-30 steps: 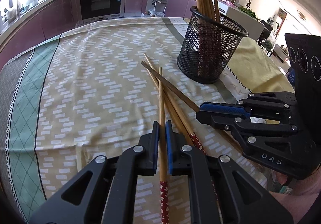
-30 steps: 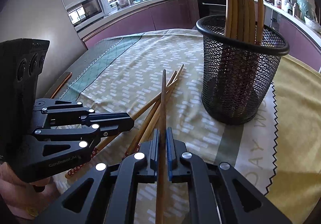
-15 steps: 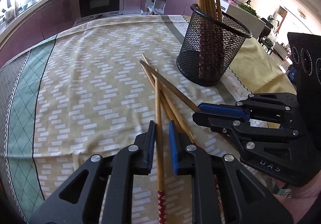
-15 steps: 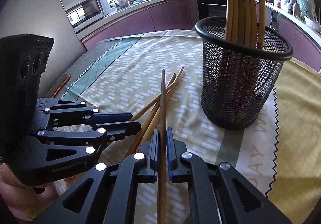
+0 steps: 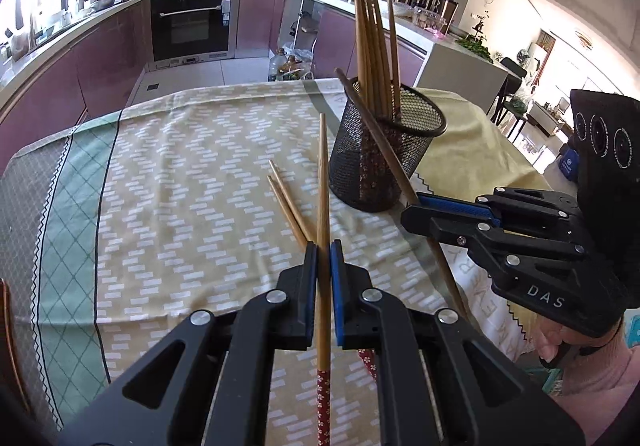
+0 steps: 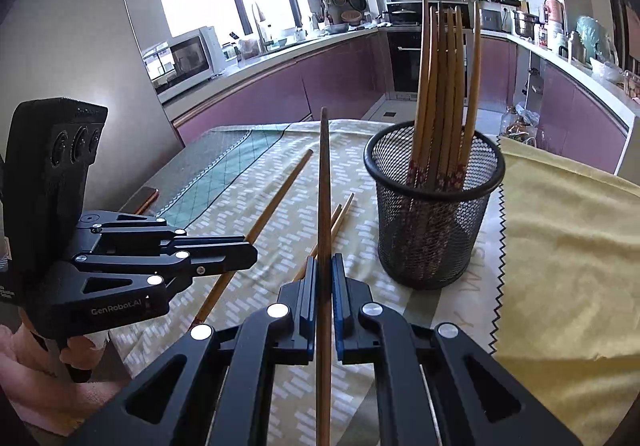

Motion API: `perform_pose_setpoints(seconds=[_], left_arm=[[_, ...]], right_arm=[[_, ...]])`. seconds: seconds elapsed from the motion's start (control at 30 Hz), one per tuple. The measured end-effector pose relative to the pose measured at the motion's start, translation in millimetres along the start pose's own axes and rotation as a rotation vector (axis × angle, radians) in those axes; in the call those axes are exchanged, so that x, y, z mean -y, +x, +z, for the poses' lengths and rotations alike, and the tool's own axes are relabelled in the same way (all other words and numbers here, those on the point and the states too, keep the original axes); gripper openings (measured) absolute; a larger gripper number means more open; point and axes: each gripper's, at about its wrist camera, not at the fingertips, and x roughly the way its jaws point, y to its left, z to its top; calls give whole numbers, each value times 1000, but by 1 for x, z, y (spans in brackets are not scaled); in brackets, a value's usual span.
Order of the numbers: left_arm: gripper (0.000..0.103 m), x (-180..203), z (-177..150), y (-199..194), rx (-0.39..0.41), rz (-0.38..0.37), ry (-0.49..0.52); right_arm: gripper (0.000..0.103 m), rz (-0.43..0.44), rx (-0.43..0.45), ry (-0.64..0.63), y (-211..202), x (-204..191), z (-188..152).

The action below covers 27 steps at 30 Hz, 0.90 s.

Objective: Organize utensils
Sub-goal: 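Lift the held chopstick upright with the right gripper while the left gripper lifts its own, then lower the chopstick into the mesh cup with the right gripper while the left gripper inserts its own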

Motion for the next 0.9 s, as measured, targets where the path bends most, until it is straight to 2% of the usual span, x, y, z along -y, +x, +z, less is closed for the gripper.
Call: perform_pose_setpoints(seconds=[0.37, 0.9], left_arm=[[7, 11, 20, -49, 107, -77, 20], [7, 18, 50, -84, 221, -110, 29]], right_arm=[[6, -14, 120, 13, -38, 11, 16], [6, -30, 225, -7, -67, 16, 44]])
